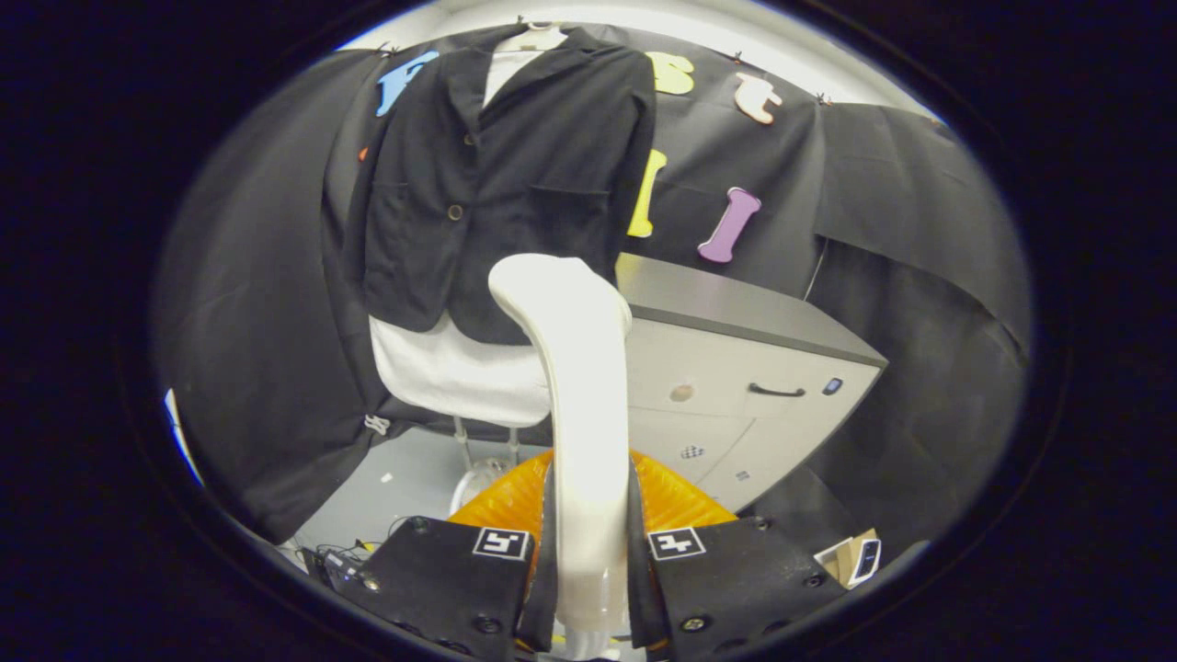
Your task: Iron the clothes twice with a garment steamer, once on the left side and once on the right side.
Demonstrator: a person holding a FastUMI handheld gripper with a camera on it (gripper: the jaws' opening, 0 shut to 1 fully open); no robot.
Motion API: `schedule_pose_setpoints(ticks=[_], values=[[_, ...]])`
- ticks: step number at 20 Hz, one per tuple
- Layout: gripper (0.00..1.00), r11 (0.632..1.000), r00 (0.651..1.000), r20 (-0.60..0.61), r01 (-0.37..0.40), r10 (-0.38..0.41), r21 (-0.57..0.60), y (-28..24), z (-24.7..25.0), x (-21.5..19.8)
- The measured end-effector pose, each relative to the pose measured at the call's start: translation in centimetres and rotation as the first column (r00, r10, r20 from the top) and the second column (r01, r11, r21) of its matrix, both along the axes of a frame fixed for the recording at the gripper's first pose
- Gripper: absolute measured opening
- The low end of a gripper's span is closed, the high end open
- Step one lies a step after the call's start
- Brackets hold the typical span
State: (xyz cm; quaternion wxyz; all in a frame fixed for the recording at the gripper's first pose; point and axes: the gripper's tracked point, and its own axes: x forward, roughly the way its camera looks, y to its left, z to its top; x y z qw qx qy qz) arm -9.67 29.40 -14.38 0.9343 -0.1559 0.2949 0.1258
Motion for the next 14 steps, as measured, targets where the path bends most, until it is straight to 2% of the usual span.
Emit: schedule_pose_setpoints(ticks=[4, 10, 14], values=[[0.34, 1.0, 0.999, -0.028, -0.026, 0.027, 0.012, -5.9, 0.2, -1.7], [0.34, 1.0, 0.995, -0.099, 0.001, 0.002, 0.021, -15.4, -1.2, -3.9], [0.34, 0.999, 0.992, -0.123, -0.02, 0.024, 0.031, -19.7, -2.4, -5.3]])
